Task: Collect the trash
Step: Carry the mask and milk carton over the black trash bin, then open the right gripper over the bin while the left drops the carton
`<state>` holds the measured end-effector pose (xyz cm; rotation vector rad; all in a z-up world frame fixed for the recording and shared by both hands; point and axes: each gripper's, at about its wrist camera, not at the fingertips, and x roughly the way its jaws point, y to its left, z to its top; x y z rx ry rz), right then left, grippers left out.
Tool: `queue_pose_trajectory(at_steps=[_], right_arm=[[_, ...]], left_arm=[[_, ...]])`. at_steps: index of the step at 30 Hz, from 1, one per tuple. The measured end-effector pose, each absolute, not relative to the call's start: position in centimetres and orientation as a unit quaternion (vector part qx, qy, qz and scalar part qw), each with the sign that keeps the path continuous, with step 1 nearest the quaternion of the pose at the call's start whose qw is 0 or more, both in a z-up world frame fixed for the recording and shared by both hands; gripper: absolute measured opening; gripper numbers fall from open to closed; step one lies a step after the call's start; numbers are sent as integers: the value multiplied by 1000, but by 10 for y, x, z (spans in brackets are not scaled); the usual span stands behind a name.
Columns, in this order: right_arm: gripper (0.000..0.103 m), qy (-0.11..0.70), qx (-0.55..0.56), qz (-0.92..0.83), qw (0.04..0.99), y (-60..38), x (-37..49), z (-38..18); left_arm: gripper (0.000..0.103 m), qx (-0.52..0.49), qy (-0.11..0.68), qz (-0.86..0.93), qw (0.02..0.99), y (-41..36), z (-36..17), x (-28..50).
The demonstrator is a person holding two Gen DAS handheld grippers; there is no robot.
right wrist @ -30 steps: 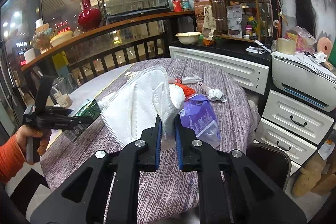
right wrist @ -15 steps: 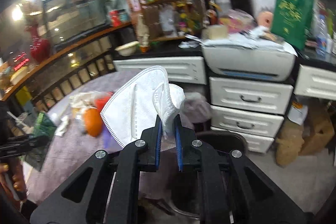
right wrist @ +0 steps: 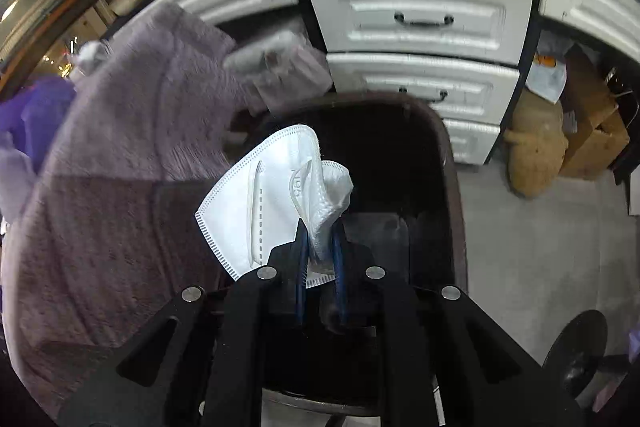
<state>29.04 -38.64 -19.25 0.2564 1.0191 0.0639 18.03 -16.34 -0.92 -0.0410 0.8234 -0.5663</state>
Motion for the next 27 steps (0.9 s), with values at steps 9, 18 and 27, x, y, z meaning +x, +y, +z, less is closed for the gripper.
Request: queue_pose_trajectory(at_steps=[9,18,27], right_arm=[[45,509,131,21,851,-389,291,-220],[61,443,128,-26,887,-418,260,-177],[64,383,138,-118,906,-484,203,-138]], left_arm=[[50,-12,423,-277,863,-184,-34,186],[50,11,435,-275,857,-203,-48,194],[50,47,464,-281,839,-246,-76,206]])
